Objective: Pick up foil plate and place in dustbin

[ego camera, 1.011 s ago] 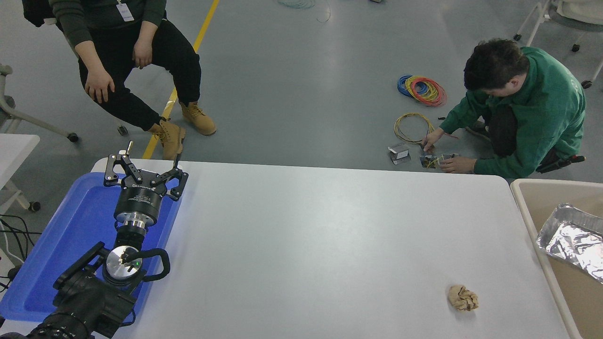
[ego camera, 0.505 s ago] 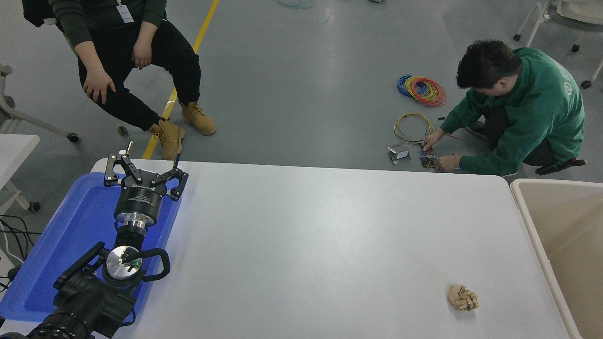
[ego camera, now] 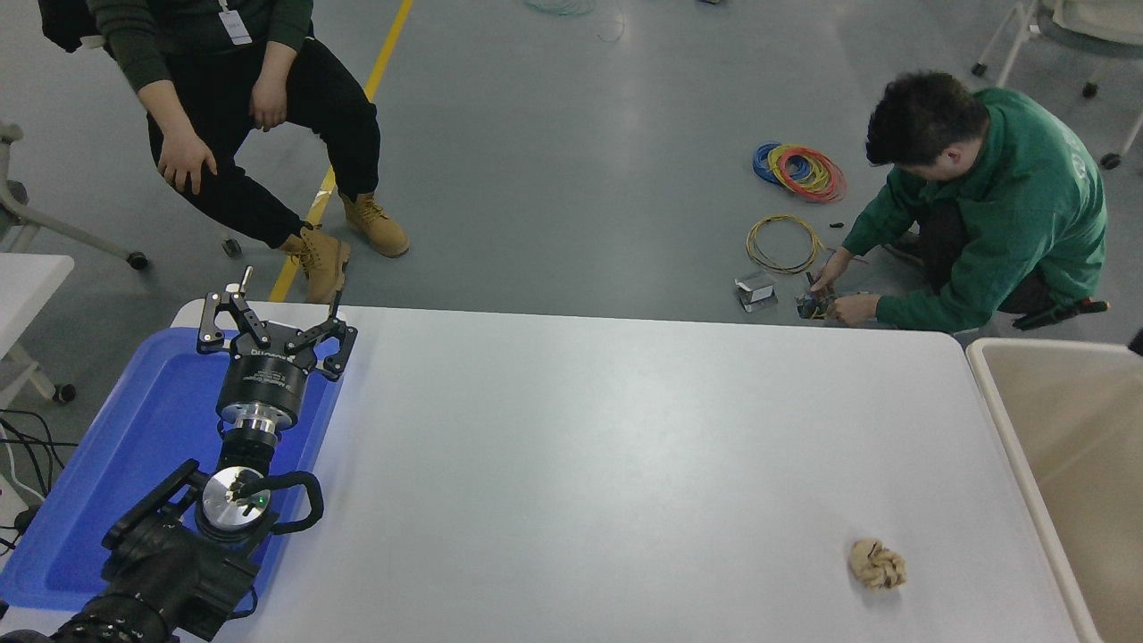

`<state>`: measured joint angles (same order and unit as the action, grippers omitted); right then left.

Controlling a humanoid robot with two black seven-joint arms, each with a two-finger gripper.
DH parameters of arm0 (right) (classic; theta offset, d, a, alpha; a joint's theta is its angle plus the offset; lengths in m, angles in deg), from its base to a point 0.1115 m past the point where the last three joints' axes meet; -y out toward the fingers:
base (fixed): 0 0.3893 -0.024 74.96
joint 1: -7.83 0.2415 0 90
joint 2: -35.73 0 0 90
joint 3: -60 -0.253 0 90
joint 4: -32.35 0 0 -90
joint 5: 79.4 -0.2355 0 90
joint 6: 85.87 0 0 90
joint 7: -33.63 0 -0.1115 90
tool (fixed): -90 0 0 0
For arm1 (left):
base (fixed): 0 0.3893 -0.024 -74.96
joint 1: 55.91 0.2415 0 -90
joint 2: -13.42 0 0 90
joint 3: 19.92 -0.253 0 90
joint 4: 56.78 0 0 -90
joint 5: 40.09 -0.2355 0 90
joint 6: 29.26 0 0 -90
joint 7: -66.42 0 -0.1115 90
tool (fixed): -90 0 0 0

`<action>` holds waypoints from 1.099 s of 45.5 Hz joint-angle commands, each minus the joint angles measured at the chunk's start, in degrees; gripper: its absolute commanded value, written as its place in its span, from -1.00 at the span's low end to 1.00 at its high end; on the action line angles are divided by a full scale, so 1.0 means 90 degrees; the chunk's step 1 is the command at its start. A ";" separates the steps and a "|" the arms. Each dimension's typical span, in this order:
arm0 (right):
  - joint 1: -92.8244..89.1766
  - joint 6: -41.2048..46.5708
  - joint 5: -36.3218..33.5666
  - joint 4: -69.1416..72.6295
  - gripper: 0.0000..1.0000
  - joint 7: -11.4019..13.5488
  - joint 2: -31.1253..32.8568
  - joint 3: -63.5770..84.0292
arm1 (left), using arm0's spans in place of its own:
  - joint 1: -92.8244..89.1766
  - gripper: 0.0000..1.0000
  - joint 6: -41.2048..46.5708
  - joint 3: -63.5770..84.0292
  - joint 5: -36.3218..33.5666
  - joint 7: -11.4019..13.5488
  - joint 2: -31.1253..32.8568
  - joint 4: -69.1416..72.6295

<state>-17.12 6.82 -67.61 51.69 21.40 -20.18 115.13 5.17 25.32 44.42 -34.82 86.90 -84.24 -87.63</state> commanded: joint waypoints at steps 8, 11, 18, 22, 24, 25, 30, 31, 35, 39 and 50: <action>0.2879 0.0745 0.0019 0.2118 1.00 0.0001 -0.0633 0.1296 | 0.0000 1.00 0.0000 0.0000 0.0001 -0.0009 0.0002 0.0000; 0.3231 0.1272 0.0019 0.2362 1.00 0.0001 -0.0741 0.1296 | 0.0000 1.00 0.0000 0.0000 0.0001 0.0000 0.0002 0.0000; 0.3944 0.2386 0.0019 0.2753 1.00 0.0001 -0.1043 0.1296 | 0.0000 1.00 0.0000 0.0000 0.0001 0.0000 0.0002 0.0000; 0.4256 0.2738 0.0019 0.3017 1.00 0.0001 -0.1200 0.1306 | 0.0000 1.00 0.0000 0.0000 0.0001 0.0000 -0.0008 0.0000; 0.4403 0.2845 0.0029 0.3173 1.00 0.0001 -0.1258 0.1344 | 0.0000 1.00 0.0000 0.0000 0.0001 -0.0009 0.0002 0.0000; 0.4471 0.2885 0.0029 0.3261 1.00 0.0001 -0.1297 0.1374 | 0.0000 1.00 0.0000 0.0000 0.0001 -0.0009 0.0002 0.0000; 0.4842 0.3118 0.0146 0.3904 1.00 0.0001 -0.1444 0.1462 | 0.0000 1.00 0.0000 0.0000 0.0001 0.0001 -0.0008 0.0000; 0.4882 0.3148 0.0165 0.4003 1.00 0.0001 -0.1444 0.1462 | 0.0000 1.00 0.0000 0.0000 0.0001 0.0001 -0.0008 0.0000; 0.4999 0.3334 0.0263 0.4267 1.00 0.0001 -0.1444 0.1462 | 0.0000 1.00 0.0000 0.0000 0.0001 0.0001 -0.0008 0.0000; 0.5087 0.3636 0.0409 0.4472 1.00 0.0001 -0.1405 0.1462 | 0.0000 1.00 0.0000 0.0000 0.0001 0.0000 -0.0008 0.0000; 0.5556 0.4496 0.0722 0.5477 1.00 0.0001 -0.1171 0.1471 | 0.0000 1.00 0.0000 0.0000 0.0001 0.0001 -0.0008 0.0000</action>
<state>28.31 40.29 -63.43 92.14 21.42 -32.02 128.09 5.17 25.32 44.41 -34.81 86.90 -84.27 -87.63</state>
